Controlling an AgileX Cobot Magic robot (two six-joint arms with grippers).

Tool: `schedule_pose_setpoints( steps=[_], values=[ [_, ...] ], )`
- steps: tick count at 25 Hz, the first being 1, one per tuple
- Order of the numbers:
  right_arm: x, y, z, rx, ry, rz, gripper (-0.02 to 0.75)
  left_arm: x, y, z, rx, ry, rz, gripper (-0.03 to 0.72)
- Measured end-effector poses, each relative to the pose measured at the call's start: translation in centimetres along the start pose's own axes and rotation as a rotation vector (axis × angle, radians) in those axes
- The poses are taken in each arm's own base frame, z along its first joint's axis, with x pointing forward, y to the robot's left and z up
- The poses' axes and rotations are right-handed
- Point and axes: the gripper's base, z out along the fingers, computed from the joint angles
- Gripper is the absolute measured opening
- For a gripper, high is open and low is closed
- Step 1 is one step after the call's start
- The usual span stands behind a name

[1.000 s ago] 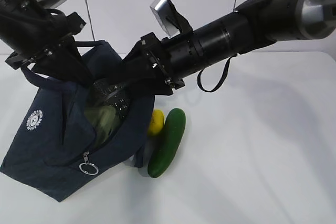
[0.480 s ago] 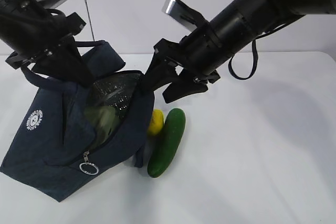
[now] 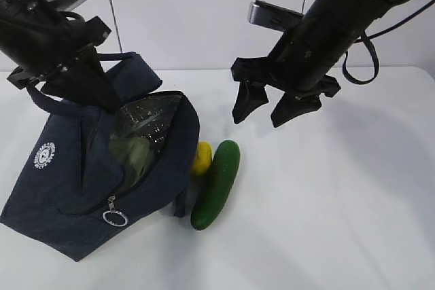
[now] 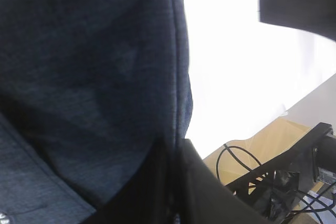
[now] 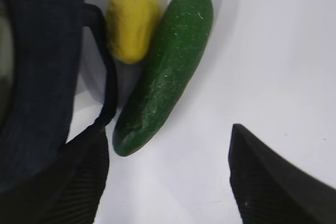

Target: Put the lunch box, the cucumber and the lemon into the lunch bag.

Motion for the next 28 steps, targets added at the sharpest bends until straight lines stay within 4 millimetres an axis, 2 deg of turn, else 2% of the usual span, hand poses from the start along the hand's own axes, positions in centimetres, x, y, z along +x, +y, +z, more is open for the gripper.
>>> schedule_pose_setpoints(
  steps=[4, 12, 23, 28],
  values=[
    [0.0, -0.1, 0.1, 0.006, 0.000, 0.104, 0.516, 0.0, 0.0, 0.0, 0.000, -0.002, 0.000, 0.003],
    [-0.2, -1.4, 3.4, 0.034, 0.068, 0.151, 0.516, 0.0, 0.0, 0.0, -0.001, -0.004, 0.003, 0.003],
    [-1.5, -1.4, 3.5, 0.020, -0.076, 0.175, 0.516, -0.1, 0.0, 0.0, -0.001, -0.006, 0.003, 0.003],
    [-1.7, -1.5, 4.5, -0.005, -0.075, 0.216, 0.516, -0.1, 0.0, 0.0, -0.001, -0.006, 0.003, 0.003]
  ],
)
